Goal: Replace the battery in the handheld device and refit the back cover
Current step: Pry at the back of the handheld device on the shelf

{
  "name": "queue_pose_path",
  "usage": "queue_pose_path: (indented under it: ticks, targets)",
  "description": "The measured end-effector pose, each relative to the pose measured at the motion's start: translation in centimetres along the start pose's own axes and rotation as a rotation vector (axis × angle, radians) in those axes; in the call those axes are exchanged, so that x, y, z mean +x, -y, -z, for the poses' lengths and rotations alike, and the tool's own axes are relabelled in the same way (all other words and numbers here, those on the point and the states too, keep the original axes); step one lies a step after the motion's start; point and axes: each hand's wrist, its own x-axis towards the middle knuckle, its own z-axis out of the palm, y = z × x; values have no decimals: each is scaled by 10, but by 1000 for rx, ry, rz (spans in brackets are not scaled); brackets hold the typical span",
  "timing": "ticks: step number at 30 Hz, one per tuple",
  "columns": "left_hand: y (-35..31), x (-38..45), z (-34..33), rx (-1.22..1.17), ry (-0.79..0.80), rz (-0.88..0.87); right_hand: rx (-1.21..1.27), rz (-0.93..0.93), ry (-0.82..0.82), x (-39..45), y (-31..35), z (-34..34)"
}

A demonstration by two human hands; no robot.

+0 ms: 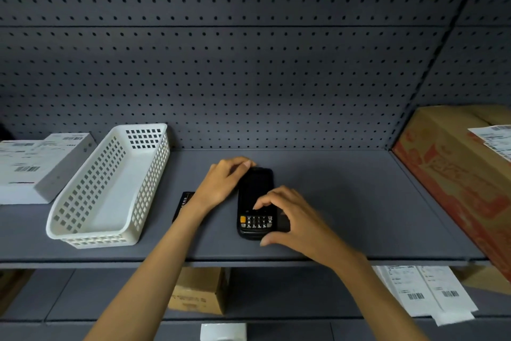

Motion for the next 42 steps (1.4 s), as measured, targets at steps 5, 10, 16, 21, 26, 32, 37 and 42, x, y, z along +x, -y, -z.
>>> queue_pose_path:
  ticks: [5, 10, 16, 21, 26, 32, 37, 42]
  targets:
    - [-2, 3, -2, 16, 26, 23, -36, 16, -31, -1, -4, 1]
    - [-7, 4, -2, 5, 30, 36, 17, -8, -8, 0, -6, 4]
    - [-11, 4, -3, -20, 24, 43, 84, -39, -14, -3, -6, 2]
    - [-12, 2, 0, -51, -31, 87, 110, -65, -40, -7, -7, 1]
    - [-13, 0, 6, -75, -49, 111, -36, -51, -86, -13, -4, 1]
    - [-7, 0, 14, -144, -78, 112, 16, -66, -166, -17, 3, -3]
    - [-3, 5, 23, -277, -108, 96, 94, -89, -187, -18, 1, -2]
    - [-8, 1, 25, -403, -115, 82, 205, -95, -248, -19, -4, -5]
